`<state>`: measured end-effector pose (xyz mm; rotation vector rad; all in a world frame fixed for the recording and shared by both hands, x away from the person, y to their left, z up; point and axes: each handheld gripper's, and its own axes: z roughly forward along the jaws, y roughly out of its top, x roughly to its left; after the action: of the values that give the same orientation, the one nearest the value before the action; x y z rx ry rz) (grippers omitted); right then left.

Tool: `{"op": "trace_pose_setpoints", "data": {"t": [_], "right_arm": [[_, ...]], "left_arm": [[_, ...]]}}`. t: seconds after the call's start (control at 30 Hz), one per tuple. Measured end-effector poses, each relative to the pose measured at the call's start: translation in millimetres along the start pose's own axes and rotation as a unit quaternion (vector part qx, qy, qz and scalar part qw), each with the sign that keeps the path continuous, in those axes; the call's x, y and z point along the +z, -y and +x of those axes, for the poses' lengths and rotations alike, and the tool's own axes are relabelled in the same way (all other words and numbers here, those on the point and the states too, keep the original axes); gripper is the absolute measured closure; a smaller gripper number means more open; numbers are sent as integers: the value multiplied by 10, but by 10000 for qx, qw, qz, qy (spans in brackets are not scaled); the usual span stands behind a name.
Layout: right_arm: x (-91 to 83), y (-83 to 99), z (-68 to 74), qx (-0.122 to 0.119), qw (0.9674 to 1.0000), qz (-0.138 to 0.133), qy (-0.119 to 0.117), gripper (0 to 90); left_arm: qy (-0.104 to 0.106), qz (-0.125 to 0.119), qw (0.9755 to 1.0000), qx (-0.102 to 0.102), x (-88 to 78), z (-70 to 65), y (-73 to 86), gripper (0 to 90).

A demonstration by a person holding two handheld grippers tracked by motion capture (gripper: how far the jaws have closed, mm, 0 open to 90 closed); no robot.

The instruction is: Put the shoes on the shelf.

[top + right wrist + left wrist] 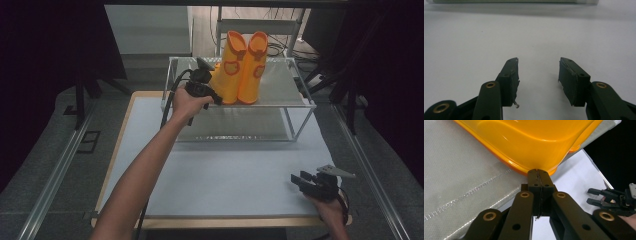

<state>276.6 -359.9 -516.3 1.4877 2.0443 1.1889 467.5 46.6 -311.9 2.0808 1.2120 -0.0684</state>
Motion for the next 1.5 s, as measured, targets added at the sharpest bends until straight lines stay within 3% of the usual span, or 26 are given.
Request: {"op": "trace_pose_setpoints", "data": {"t": [0.2,0.53,1.0,1.43,1.5], "right_arm": [[-13,1,-16,8,10000,7,11,500],[-29,-5,-16,4,10000,-46,35,500],[-24,-7,13,-69,9999,-93,58,500],[-23,-7,24,-93,9999,-104,67,500],[-22,-6,24,-105,9999,-108,71,500]], "left_arm": [[117,-99,9999,-30,-50,50,39,873],[105,-342,9994,4,-311,98,129,791],[197,-685,9965,447,-613,57,384,561],[380,-864,9938,591,-781,24,745,499],[320,-981,9928,601,-808,37,796,500]]}}
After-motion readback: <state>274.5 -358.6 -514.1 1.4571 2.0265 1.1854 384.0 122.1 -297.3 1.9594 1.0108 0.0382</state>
